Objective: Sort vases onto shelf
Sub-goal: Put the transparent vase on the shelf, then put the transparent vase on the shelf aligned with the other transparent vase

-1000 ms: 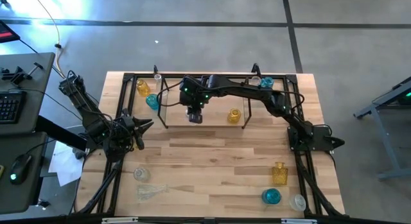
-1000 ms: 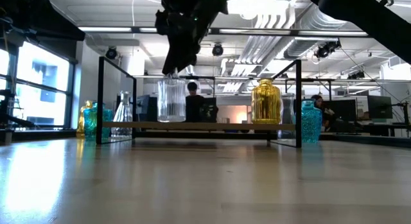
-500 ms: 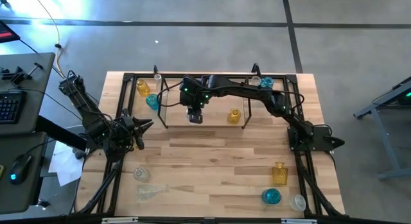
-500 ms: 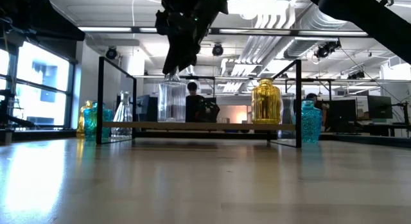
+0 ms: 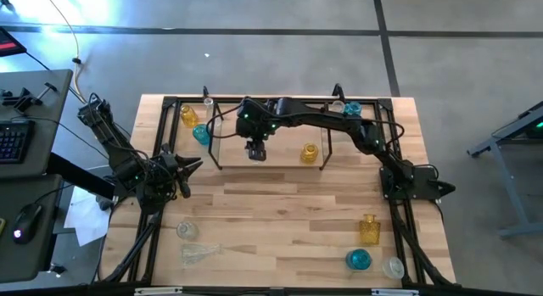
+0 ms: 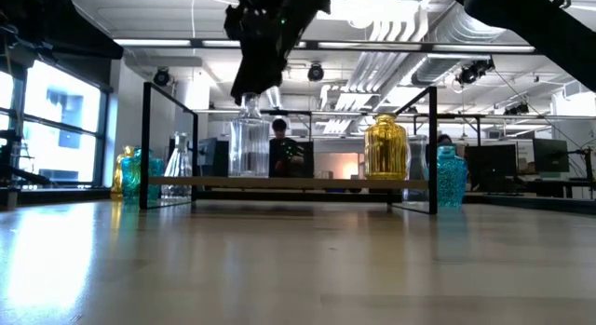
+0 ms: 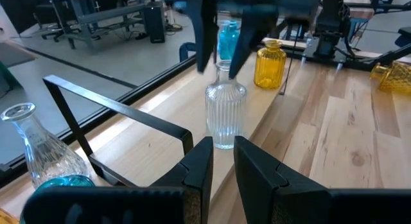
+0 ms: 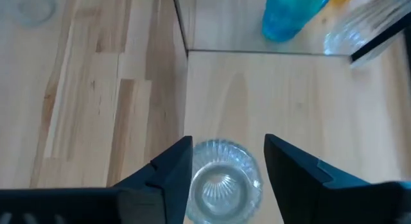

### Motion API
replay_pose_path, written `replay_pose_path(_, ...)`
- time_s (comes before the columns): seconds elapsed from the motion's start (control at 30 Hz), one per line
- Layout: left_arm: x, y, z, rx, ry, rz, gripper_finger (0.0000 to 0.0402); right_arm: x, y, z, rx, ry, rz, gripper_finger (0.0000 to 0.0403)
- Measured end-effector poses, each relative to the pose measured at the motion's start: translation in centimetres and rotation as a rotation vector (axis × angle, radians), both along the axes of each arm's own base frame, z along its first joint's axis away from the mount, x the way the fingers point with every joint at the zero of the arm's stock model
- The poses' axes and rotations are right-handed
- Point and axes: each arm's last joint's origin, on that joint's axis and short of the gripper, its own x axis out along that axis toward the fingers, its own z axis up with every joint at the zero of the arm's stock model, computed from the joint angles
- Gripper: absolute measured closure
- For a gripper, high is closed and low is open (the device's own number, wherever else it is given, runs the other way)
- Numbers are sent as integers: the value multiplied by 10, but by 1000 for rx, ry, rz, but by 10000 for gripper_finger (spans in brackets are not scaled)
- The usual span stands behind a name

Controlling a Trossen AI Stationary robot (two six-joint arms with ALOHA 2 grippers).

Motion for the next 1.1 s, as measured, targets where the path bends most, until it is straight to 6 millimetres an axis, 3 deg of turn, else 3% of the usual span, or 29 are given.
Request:
replay_pose_path(0.2,0,0,0,1,0,0,346,-15,3,39,-75,-92,-12,226)
replay_pose_path(0.37,0,0,0,9,4,-1,346,-44,9,86,-181,-166,-49,226)
replay_pose_path(0.53,0,0,0,18,3,0,346,-89,22,137,-283,-216,-106,226)
replay_pose_path(0.7,0,0,0,24,6,-1,346,-143,35,174,-329,-187,-210,226)
replay_pose_path(0.93,0,0,1,5,-15,9,346,-203,45,185,-253,-12,-348,226)
replay_pose_path(1.1,1,0,1,-14,-35,16,346,-216,39,179,-245,24,-402,226)
